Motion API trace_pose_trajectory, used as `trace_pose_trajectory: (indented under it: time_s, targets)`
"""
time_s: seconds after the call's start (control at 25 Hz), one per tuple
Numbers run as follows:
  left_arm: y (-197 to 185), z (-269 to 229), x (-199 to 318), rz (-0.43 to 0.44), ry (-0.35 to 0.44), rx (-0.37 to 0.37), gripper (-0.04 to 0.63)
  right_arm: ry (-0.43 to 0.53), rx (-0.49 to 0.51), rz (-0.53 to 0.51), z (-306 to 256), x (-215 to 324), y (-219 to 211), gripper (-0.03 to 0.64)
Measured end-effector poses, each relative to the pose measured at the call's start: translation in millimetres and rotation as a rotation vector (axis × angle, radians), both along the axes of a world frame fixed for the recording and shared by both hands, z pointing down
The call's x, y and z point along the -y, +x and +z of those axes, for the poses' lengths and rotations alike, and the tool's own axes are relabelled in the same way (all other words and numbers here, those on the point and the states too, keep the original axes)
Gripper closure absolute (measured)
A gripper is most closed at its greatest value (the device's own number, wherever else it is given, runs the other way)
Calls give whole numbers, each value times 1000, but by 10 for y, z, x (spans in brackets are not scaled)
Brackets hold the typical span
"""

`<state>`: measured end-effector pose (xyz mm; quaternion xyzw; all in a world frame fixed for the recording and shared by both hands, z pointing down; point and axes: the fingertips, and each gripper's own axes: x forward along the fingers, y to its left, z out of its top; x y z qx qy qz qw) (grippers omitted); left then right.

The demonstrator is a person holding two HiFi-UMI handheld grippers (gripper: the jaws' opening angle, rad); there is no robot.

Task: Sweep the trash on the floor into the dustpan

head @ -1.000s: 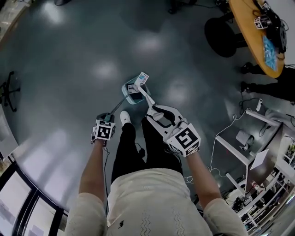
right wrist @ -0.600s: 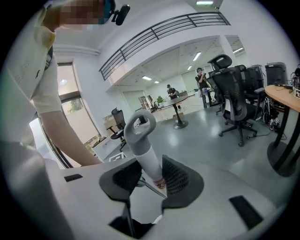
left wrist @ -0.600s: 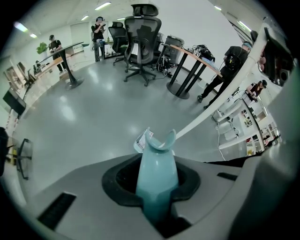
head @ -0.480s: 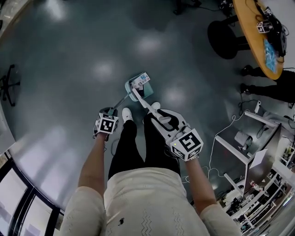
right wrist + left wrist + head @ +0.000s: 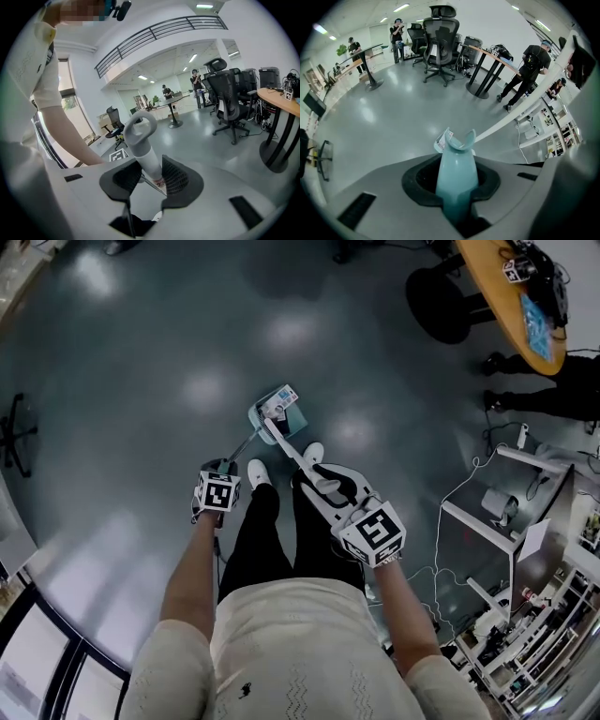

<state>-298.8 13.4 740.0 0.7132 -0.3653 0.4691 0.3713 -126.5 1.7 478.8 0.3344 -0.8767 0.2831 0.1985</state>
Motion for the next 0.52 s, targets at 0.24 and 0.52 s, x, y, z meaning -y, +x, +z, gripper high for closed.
trace_pose_trajectory:
  time_s: [0.24,0.52]
  targets:
    - [54,2,-7,9,-8,5,503,3,-20,19,1,-64,66,480]
    - [52,-30,-24,21,-13,13,505,1,-22,35,7,-154,137,480]
